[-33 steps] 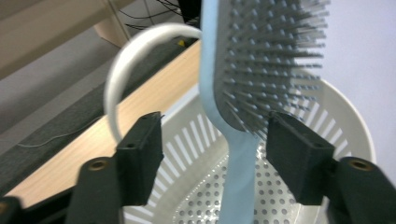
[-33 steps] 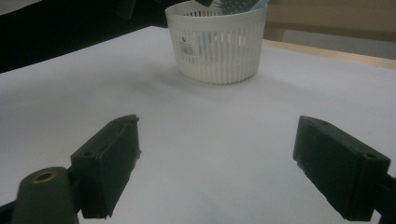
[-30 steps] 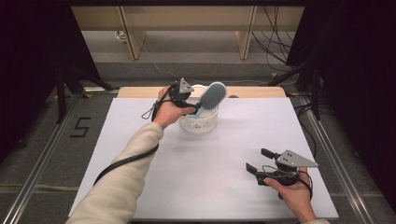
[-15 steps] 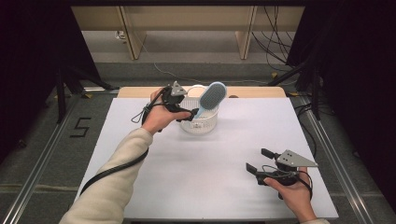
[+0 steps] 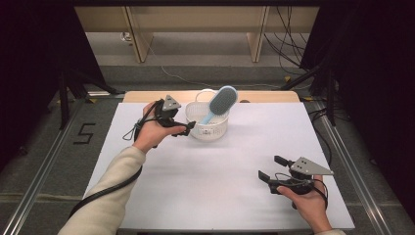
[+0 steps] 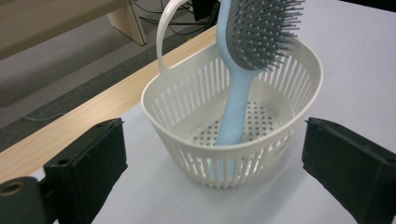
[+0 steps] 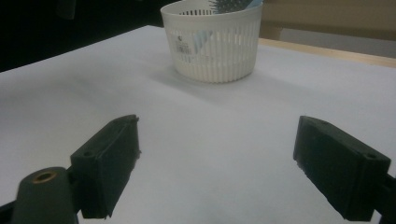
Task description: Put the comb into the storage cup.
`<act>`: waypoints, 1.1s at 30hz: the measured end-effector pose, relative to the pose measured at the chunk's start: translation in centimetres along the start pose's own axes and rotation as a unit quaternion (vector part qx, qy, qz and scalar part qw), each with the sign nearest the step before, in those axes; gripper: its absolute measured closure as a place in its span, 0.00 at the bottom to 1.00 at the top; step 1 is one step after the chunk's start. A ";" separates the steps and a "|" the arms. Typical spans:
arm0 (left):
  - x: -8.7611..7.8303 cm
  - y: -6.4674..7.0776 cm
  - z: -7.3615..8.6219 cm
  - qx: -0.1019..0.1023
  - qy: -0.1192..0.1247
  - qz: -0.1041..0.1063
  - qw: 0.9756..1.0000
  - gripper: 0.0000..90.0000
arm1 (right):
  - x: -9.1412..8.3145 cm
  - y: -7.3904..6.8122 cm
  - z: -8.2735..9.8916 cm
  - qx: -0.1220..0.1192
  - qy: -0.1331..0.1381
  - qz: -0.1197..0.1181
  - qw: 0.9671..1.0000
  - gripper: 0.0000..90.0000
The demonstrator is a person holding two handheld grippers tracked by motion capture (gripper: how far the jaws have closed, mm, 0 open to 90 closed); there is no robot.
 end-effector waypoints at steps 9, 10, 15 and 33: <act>-2.2 -1.6 1.8 -0.024 0.007 -0.018 1.000 0.05 | 0.0 0.1 0.0 0.001 0.000 0.004 1.000 0.17; -2.4 -1.7 2.0 -0.027 0.010 -0.021 0.999 0.05 | 0.0 0.1 0.0 0.002 0.000 0.004 1.000 0.17; -3.1 -1.7 2.8 -0.033 0.012 -0.020 0.999 0.04 | 0.0 0.2 0.1 0.001 -0.001 0.005 1.000 0.17; -5.2 -1.5 5.4 -0.072 0.024 -0.017 0.997 0.03 | 0.0 0.4 0.1 0.000 -0.002 0.007 1.000 0.17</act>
Point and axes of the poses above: each handheld gripper's, and its own axes: x roughly forward along the jaws, z roughly out of its underside, y roughly to its right, the point moved 9 cm from there along x, roughly forward along the jaws, and after that the axes turned 10 degrees about -x, right-handed, at the moved point
